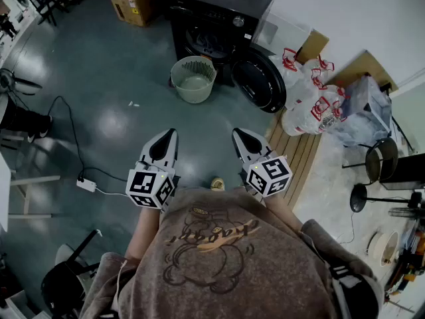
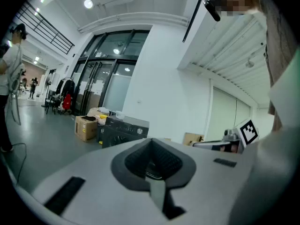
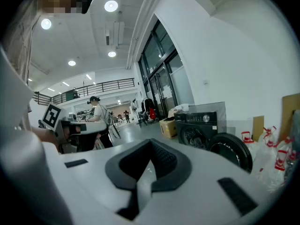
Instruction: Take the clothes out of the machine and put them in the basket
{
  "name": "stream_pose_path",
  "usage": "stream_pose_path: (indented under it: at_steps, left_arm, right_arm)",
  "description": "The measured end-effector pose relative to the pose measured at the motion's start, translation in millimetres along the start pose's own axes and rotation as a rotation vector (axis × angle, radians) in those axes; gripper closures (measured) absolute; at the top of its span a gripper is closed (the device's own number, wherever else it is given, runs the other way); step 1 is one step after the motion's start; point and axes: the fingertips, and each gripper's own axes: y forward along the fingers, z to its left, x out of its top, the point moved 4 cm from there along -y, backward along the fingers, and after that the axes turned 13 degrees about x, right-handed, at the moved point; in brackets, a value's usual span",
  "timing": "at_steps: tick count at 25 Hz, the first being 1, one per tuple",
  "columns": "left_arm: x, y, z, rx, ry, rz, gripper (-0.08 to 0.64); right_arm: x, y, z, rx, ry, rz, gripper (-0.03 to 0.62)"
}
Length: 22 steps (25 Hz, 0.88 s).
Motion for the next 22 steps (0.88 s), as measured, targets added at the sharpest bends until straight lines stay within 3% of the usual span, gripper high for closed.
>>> stream_pose_path:
  at_steps: [4,11,22]
  left_arm:
    - [1,6,-3,-0.002,0.001,-0.001,0.554]
    - [5,5,3,-0.024,0.004,-0.002,0.554]
    - [-6,10,43,-0.109,0.013,0.002,0.554]
  right_arm:
    - [1,0,-6,0.017,-0.009,0.023,0.600]
    - [11,3,2,0.010,0.005,-0.023,0.604]
    - [-16,26,26,-0.085,0.016,0.003,0.604]
